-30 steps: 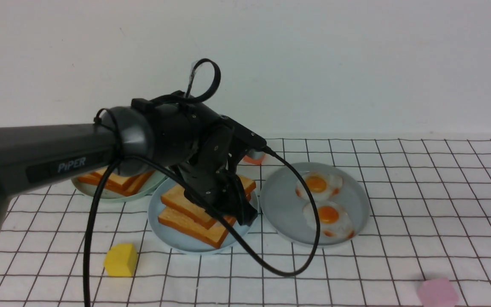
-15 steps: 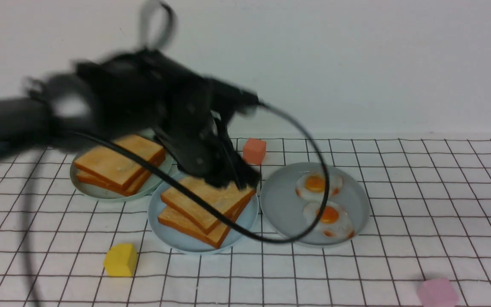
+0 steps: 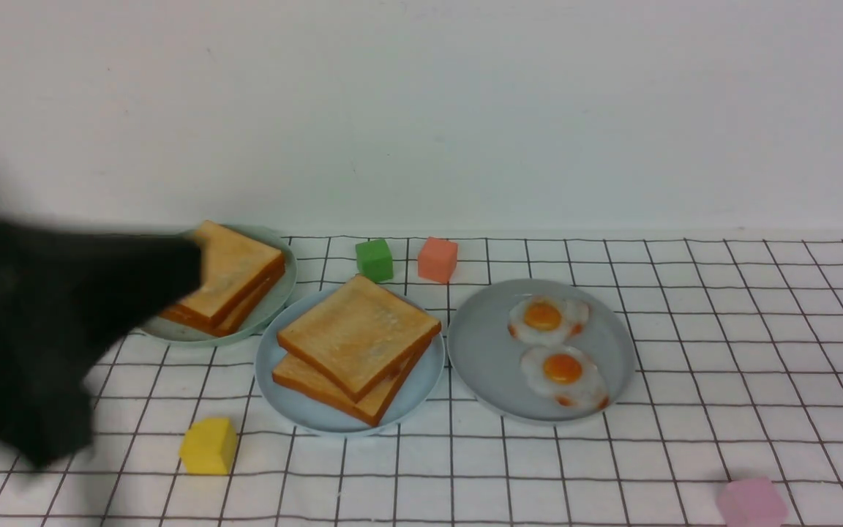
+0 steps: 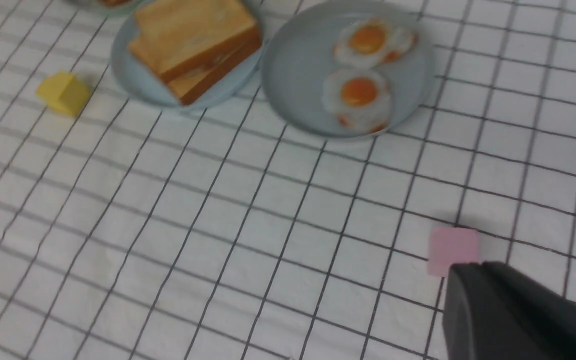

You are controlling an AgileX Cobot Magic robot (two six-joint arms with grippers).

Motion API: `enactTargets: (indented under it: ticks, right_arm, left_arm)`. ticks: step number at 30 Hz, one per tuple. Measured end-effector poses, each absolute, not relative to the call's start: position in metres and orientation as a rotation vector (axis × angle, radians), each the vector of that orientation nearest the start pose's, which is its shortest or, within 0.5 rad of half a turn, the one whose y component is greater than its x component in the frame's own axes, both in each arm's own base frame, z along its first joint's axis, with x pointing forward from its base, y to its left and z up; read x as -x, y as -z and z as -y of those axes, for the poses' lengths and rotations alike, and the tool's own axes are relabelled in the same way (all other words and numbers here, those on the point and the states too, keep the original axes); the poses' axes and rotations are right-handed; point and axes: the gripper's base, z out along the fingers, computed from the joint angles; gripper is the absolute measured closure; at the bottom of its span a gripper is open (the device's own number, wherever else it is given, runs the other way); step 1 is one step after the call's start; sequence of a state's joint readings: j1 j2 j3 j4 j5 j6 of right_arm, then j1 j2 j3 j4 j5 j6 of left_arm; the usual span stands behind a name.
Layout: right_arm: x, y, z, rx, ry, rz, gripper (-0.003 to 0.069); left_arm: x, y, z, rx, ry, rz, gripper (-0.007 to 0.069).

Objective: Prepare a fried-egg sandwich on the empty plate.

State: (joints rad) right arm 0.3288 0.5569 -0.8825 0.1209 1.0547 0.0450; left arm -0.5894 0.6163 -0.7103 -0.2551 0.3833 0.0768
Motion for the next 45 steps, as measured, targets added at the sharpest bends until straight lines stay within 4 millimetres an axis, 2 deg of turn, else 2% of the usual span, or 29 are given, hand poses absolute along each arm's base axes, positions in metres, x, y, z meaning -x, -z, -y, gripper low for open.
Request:
enactTargets:
  ticks: [2,5,9,13,18,21,22,26,29,35,39,41,44,45]
  right_arm:
    - [-0.059,-0.373,-0.028,0.259,-0.353,-2.199,0.0627]
    - [-0.044,-0.373,-0.020,0.192,-0.352,-2.174,0.0627]
    - [-0.026,-0.366,-0.011,0.112,-0.364,-2.131,0.0627]
    - [-0.014,-0.346,-0.005,0.054,-0.372,-2.086,0.0627]
    - [-0.020,-0.326,-0.003,-0.032,-0.408,-1.947,0.0624]
    - [-0.030,-0.310,-0.006,-0.058,-0.426,-1.940,0.0621]
    - [-0.031,-0.308,-0.007,-0.059,-0.423,-1.941,0.0620]
    - [-0.040,-0.275,-0.009,-0.067,-0.388,-2.033,0.0614]
    - [-0.045,-0.261,-0.010,-0.066,-0.383,-2.050,0.0610]
    - [-0.048,-0.258,-0.010,-0.054,-0.367,-2.025,0.0604]
    - [-0.047,-0.257,-0.006,-0.075,-0.308,-1.949,0.0613]
    - [-0.048,-0.246,-0.003,-0.103,-0.249,-1.917,0.0643]
    - [-0.053,-0.209,0.000,-0.074,-0.120,-1.873,0.0670]
    - [-0.054,-0.203,0.000,-0.061,-0.102,-1.868,0.0670]
  left_arm:
    - [-0.083,-0.348,0.065,-0.414,0.649,-1.699,0.0638]
    - [-0.072,-0.320,0.056,-0.373,0.663,-1.657,0.0638]
    - [-0.057,-0.298,0.043,-0.335,0.672,-1.564,0.0638]
    - [-0.046,-0.282,0.036,-0.319,0.679,-1.509,0.0638]
    - [-0.045,-0.266,0.035,-0.321,0.675,-1.526,0.0638]
    - [-0.047,-0.256,0.036,-0.326,0.669,-1.554,0.0638]
    - [-0.047,-0.255,0.036,-0.326,0.668,-1.558,0.0638]
    - [-0.048,-0.247,0.037,-0.335,0.664,-1.590,0.0638]
    - [-0.048,-0.246,0.037,-0.337,0.664,-1.596,0.0638]
    - [-0.048,-0.245,0.037,-0.342,0.663,-1.606,0.0638]
    - [-0.048,-0.245,0.037,-0.343,0.663,-1.607,0.0638]
    - [-0.048,-0.245,0.037,-0.343,0.663,-1.607,0.0638]
    - [-0.048,-0.245,0.037,-0.343,0.663,-1.607,0.0638]
    - [-0.048,-0.245,0.037,-0.343,0.663,-1.608,0.0638]
